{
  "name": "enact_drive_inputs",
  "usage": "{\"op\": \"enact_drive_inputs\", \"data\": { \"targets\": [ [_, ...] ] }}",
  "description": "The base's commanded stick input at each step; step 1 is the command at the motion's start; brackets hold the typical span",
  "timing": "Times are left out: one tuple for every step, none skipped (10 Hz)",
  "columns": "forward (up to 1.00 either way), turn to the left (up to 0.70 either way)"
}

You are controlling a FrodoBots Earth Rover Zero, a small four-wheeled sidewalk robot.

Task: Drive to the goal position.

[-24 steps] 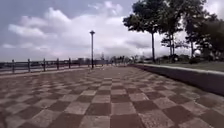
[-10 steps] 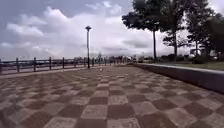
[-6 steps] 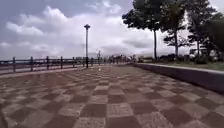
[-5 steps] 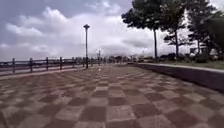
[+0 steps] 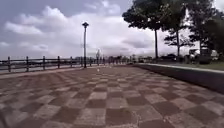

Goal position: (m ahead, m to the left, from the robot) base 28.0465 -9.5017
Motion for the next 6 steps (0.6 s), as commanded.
{"op": "enact_drive_inputs", "data": {
  "targets": [
    [0.85, 0.0],
    [0.85, 0.0],
    [0.85, 0.0],
    [0.85, 0.0],
    [0.85, 0.0],
    [0.85, 0.0]
  ]
}}
